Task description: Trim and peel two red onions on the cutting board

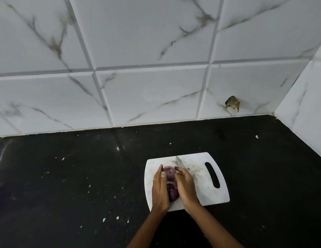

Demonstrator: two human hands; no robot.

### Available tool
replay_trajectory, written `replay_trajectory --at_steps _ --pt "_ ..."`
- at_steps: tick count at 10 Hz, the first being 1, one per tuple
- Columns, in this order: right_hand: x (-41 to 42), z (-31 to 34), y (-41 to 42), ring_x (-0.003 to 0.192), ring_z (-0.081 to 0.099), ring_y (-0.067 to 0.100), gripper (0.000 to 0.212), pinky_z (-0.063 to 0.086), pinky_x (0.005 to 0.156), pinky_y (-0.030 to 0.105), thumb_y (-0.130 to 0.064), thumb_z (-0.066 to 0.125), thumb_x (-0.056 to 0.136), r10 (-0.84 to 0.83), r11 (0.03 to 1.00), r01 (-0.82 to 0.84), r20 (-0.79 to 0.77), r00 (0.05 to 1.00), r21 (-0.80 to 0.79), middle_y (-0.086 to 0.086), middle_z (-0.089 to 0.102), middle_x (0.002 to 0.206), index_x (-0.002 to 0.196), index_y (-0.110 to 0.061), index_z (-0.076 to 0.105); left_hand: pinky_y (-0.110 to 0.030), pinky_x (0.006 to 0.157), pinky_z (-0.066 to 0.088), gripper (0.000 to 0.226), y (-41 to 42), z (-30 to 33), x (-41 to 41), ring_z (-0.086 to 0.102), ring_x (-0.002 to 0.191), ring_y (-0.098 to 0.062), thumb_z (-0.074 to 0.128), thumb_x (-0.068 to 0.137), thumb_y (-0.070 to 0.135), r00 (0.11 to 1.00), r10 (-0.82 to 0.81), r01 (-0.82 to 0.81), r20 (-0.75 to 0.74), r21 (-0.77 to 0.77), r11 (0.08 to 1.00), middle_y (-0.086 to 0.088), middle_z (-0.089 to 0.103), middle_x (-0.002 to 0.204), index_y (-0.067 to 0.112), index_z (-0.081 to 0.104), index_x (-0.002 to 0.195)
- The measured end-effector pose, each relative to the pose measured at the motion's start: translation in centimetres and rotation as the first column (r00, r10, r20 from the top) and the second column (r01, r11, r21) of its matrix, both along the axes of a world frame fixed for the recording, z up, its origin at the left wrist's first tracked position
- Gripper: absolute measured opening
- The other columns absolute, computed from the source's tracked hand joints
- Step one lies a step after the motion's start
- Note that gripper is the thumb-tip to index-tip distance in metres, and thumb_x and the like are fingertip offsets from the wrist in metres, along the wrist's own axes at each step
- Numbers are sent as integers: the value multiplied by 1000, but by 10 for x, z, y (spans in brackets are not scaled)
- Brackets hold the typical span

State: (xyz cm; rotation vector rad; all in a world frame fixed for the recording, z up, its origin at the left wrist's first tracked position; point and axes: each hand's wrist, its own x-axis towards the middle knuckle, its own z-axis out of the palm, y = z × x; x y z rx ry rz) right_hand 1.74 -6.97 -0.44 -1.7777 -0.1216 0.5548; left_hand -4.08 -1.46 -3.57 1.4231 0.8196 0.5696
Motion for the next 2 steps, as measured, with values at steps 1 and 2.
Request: replay_trajectory --at_steps 1,2 --pt "0 2 -1 99 58 14 19 50 86 25 -10 48 95 -23 997 30 101 995 -70 -1 61 106 105 -17 63 -8 98 32 31 1 6 -2 41 115 15 40 102 25 998 52 -42 -34 242 969 9 49 135 30 46 132" --pt "-1 9 0 94 61 13 23 51 87 28 0 50 90 -92 991 116 292 952 -67 -1 65 96 94 -15 66 -25 100 40 29 5 19 2 47 114 4 43 95 20 994 104 -112 44 442 890 22 53 121 33 54 118"
